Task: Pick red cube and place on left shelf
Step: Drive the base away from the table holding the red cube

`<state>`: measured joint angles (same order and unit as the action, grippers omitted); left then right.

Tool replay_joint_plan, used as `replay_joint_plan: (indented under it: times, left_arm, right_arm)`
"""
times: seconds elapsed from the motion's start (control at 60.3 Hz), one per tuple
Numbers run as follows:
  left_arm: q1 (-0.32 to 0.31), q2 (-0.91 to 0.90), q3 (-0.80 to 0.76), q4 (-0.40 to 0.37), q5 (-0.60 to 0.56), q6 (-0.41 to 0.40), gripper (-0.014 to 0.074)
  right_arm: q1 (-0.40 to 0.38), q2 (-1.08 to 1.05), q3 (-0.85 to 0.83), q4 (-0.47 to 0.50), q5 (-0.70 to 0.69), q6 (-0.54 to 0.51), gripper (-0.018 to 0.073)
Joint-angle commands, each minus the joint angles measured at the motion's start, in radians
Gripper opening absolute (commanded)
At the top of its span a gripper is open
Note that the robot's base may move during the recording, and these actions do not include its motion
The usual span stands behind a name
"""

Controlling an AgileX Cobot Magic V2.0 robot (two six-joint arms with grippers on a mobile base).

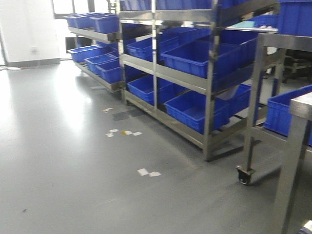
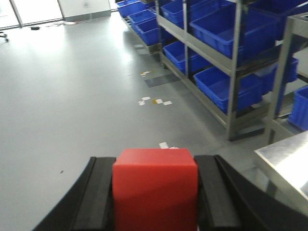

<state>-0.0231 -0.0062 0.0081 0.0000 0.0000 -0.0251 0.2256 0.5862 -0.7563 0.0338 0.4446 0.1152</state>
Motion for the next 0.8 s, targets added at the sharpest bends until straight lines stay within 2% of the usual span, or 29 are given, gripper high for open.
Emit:
replay_joint_plan:
  times: [0.0,0.779]
  left_arm:
    - [-0.004,-0.015,0.025,0.000,-0.083,0.000,0.0102]
    - [-0.004,-0.015,0.025,0.000,-0.083,0.000,0.0102]
  right_arm:
    - [0.001,0.007,-0.026,-0.009,-0.083,-0.005,0.0056]
    - [0.001,0.007,-0.026,-0.009,-0.082,-0.005,0.0056]
